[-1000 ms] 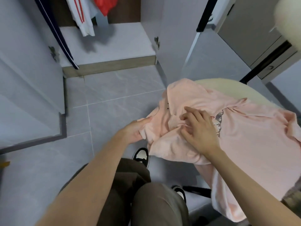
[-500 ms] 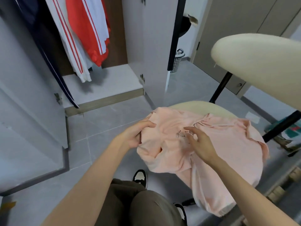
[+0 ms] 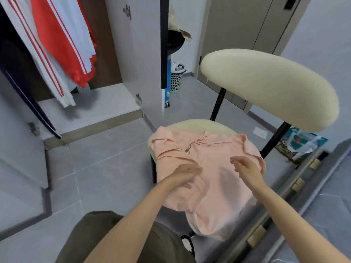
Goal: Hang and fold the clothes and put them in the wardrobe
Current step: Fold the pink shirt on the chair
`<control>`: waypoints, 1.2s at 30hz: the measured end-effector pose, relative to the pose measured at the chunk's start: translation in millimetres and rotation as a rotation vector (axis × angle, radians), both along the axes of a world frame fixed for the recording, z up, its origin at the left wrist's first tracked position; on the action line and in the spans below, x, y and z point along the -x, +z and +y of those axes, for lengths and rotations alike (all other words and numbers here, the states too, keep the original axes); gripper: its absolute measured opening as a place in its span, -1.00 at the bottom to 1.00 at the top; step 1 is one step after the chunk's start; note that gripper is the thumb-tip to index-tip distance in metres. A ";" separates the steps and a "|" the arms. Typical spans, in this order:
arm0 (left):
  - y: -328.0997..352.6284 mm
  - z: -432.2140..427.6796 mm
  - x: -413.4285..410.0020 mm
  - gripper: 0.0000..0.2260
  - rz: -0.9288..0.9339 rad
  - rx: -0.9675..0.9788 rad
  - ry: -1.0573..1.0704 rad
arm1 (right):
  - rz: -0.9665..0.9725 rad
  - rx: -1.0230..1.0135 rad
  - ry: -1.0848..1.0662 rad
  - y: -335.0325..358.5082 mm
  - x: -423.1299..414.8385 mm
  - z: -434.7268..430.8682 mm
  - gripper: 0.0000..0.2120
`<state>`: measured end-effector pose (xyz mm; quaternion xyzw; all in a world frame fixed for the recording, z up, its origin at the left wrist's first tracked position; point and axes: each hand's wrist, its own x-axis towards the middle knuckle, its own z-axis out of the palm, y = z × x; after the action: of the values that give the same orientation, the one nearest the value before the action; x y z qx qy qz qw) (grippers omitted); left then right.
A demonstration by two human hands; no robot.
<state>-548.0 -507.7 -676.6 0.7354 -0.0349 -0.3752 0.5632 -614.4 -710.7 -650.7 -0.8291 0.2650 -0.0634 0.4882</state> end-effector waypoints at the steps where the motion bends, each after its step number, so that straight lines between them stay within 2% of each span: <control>1: -0.8 6.3 -3.9 -0.84 -0.024 0.024 0.094 | 0.021 -0.007 0.010 -2.0 0.2 3.7 -0.82; 5: -0.7 44.7 -30.3 -0.89 -0.164 -0.085 0.459 | 0.027 -0.018 0.109 -10.7 -14.1 37.1 -0.81; 8: -10.0 73.5 -45.1 -0.81 -0.124 -0.111 0.580 | 0.051 0.032 0.250 -12.8 -35.5 69.7 -0.78; 12: -20.9 92.1 -61.0 -0.89 0.056 -0.073 0.580 | 0.096 0.231 0.418 -20.2 -68.1 95.0 -0.64; 15: -27.3 92.2 -73.9 -0.63 0.059 -0.020 0.576 | 0.189 0.391 0.472 -31.2 -81.0 101.3 -0.51; 18: -29.6 84.2 -92.5 -0.55 0.031 -0.031 0.548 | 0.235 0.496 0.473 -43.8 -91.6 105.1 -0.50; 19: -30.2 81.4 -98.3 -0.57 0.020 -0.040 0.557 | 0.218 0.519 0.466 -46.3 -94.2 105.4 -0.53; 22: -26.8 74.7 -113.1 -0.86 -0.055 -0.082 0.604 | 0.087 0.619 0.475 -49.5 -97.9 103.9 -0.69; 25: -12.6 64.8 -130.5 -0.78 -0.119 -0.115 0.585 | -0.017 0.554 0.484 -44.6 -97.0 96.6 -0.82; 27: 8.9 46.5 -140.7 -0.85 -0.014 0.051 0.568 | -0.070 0.429 0.401 -40.1 -95.5 88.5 -0.87; 29: 30.5 20.1 -149.9 -0.96 0.143 0.286 0.518 | -0.084 0.248 0.261 -36.4 -92.7 77.9 -0.76; 31: 43.1 -9.8 -155.2 -0.89 0.189 0.380 0.362 | -0.032 0.136 0.150 -36.1 -87.2 65.8 -0.64; 34: 43.1 -44.0 -148.6 -0.70 0.145 0.316 0.110 | 0.060 0.026 0.032 -42.7 -74.7 43.7 -0.69; 36: 35.2 -51.8 -140.0 -0.72 0.042 0.267 0.129 | 0.136 -0.115 -0.035 -46.7 -65.2 29.5 -0.79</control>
<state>-408.0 -559.5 -641.3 0.6467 -0.0253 -0.3456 0.6794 -549.2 -681.2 -697.4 -0.7972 0.3153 0.0000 0.5148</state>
